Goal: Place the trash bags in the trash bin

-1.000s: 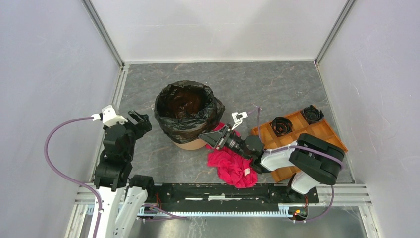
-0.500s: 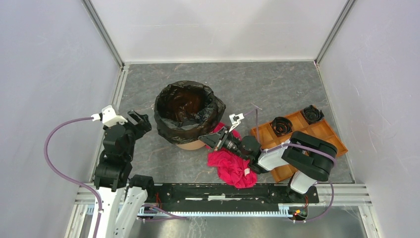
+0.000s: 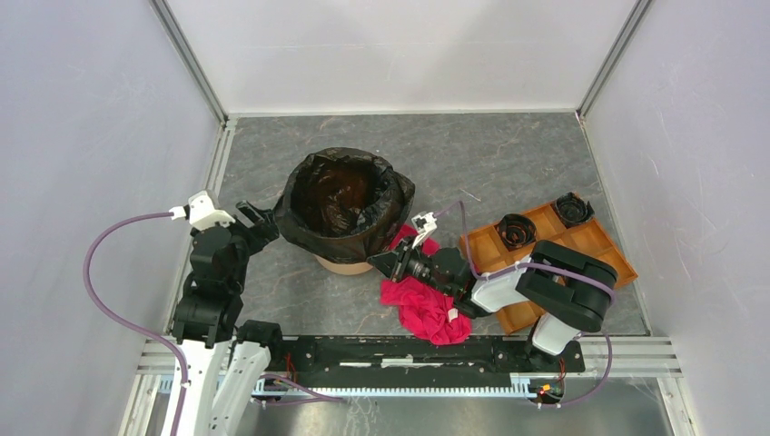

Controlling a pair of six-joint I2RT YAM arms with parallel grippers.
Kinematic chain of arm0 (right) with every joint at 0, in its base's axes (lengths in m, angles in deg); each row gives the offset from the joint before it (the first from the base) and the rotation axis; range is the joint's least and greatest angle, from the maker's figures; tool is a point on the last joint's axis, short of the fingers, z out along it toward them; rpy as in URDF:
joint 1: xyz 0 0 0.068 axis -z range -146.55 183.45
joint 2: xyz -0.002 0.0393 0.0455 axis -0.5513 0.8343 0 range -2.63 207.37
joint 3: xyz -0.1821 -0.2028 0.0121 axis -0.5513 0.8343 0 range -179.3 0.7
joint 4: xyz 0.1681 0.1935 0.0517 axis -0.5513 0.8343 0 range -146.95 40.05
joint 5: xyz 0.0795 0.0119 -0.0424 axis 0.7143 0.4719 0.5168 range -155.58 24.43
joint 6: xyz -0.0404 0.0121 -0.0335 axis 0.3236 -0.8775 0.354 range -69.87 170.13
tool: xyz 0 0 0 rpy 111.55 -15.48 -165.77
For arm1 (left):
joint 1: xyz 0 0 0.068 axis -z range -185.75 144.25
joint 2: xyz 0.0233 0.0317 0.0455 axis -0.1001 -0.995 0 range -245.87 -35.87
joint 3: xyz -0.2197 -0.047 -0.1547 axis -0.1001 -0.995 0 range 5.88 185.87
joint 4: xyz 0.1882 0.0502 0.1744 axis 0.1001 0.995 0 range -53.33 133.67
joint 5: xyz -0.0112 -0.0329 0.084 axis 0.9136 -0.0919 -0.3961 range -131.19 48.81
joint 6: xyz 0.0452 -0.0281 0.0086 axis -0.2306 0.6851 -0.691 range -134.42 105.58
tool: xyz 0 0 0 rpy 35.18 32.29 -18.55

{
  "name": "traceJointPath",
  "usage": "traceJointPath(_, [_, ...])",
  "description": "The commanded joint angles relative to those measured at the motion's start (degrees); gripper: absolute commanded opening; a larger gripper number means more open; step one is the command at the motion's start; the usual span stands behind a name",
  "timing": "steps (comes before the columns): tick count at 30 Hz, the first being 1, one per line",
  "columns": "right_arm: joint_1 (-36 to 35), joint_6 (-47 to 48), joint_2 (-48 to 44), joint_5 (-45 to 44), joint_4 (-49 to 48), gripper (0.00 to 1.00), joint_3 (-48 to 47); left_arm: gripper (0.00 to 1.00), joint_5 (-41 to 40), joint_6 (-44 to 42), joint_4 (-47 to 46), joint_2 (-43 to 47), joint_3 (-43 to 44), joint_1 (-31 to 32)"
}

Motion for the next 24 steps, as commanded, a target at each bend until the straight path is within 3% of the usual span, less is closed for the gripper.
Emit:
traceJointPath(1, [-0.7,5.6,-1.8,-0.7,4.6,0.19,-2.3,0.86,0.4,-2.4,-1.5,0.3,0.7,-0.4])
traceJointPath(5, [-0.7,7.9,-7.2,-1.6,8.1,0.39,1.5,0.86,0.1,-2.1,-2.0,0.3,0.3,-0.5])
traceJointPath(9, [-0.6,15.2,-16.8,-5.4,17.4,0.56,5.5,0.86,-0.1,-2.2,-2.1,0.3,0.2,-0.7])
traceJointPath(13, [0.4,20.7,-28.3,-13.4,34.2,0.73,4.3,0.89,-2.6,0.9,-1.6,-0.8,0.1,-0.7])
traceJointPath(17, [3.3,27.7,-33.9,-22.4,47.2,0.76,-2.2,0.94,-5.9,5.0,-1.0,-2.7,1.0,-0.7])
traceJointPath(20, [9.4,30.1,-31.1,-23.1,55.3,0.53,-10.9,0.94,-12.7,6.4,0.9,-9.9,3.9,-0.7])
traceJointPath(22, [12.1,31.8,-27.9,-22.2,58.6,0.50,-16.2,0.93,-13.3,7.6,0.2,-15.0,3.7,-1.1])
traceJointPath(24, [12.9,33.5,-25.0,-21.6,59.5,0.49,-21.3,0.94,-8.8,9.9,-0.9,-18.2,3.3,-2.4])
